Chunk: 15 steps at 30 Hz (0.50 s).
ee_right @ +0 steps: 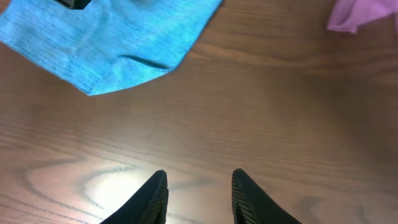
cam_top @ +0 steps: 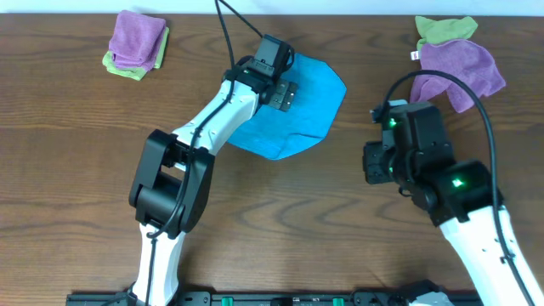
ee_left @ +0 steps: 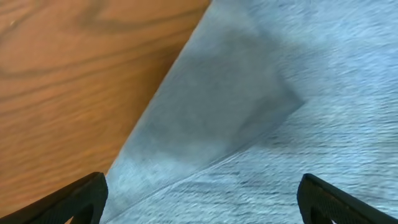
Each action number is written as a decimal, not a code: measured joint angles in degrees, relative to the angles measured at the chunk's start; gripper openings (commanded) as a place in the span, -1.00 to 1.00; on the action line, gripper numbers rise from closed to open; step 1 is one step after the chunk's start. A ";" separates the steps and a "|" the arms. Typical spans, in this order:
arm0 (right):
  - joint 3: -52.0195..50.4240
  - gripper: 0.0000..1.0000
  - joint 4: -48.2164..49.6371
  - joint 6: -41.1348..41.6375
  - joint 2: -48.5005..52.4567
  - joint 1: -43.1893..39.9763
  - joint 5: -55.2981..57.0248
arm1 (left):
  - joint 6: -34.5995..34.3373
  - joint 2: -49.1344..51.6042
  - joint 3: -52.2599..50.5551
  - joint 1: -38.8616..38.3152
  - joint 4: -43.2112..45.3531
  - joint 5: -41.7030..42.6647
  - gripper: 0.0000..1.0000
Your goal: Fold the cloth
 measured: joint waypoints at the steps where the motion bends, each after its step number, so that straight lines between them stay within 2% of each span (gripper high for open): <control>1: 0.00 -0.21 -0.31 0.00 -0.52 -0.37 0.02 | 0.48 0.00 0.02 -0.02 0.57 0.81 0.96; 13: 0.00 -0.15 -2.84 0.02 -4.35 -2.08 0.15 | 4.42 3.93 0.17 0.00 6.16 8.41 1.00; 14: 0.00 -0.15 -2.93 0.02 -4.35 -2.08 0.15 | 4.52 4.35 0.17 -0.02 6.19 9.31 0.90; 15: 0.00 -0.15 -2.99 0.02 -4.33 -2.08 0.15 | 4.55 4.61 0.17 -0.02 6.14 9.92 0.89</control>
